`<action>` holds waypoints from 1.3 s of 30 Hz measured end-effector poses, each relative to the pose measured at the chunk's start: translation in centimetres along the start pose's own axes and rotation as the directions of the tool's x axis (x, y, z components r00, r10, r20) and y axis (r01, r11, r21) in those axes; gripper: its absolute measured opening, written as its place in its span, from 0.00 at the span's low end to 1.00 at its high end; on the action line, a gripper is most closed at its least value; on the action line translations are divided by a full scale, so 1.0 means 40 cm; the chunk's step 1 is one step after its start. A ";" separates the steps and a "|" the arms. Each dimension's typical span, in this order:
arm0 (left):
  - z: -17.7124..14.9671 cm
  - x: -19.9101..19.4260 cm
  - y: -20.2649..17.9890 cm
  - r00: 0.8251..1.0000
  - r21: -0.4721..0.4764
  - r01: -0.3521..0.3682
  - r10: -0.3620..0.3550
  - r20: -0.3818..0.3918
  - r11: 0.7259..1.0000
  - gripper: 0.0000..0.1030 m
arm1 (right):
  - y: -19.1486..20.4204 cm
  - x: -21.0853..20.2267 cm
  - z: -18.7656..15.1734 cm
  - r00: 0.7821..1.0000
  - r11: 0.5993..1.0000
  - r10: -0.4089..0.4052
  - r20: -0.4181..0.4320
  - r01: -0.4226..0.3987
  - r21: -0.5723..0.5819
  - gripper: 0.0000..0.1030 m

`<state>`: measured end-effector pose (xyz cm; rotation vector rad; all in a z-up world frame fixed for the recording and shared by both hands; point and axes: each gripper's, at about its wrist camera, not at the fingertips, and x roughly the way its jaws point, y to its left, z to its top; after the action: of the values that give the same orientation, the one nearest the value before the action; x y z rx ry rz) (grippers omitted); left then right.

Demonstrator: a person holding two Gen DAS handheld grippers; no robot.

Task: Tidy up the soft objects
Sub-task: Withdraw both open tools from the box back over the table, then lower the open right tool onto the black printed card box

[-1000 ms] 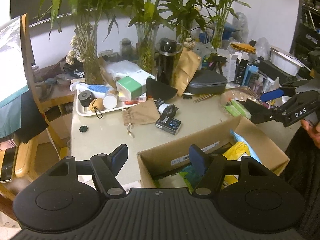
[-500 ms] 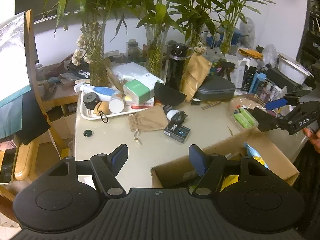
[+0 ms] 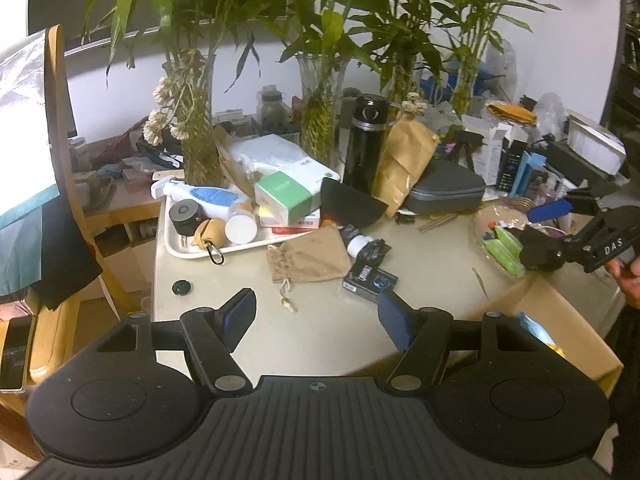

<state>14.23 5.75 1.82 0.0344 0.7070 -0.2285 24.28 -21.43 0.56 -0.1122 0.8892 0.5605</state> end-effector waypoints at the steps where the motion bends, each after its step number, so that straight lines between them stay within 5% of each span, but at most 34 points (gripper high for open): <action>1: 0.003 0.008 0.005 1.000 -0.006 -0.001 0.001 0.002 1.000 0.65 | -0.007 0.005 0.000 1.000 1.000 0.003 0.005 -0.003 0.011 1.00; 25: 0.010 0.144 0.087 0.997 -0.110 -0.069 0.072 0.028 0.992 0.65 | -0.090 0.125 0.035 0.999 0.998 0.034 -0.007 -0.034 0.061 1.00; 39: 0.004 0.149 0.069 0.997 -0.055 -0.078 0.078 -0.003 0.995 0.65 | -0.083 0.214 0.049 0.997 0.999 0.045 -0.064 -0.046 -0.017 1.00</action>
<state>19.32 7.24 -2.05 0.0097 0.7108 -0.1341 31.59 -20.08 -5.15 -0.1275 0.9506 0.6108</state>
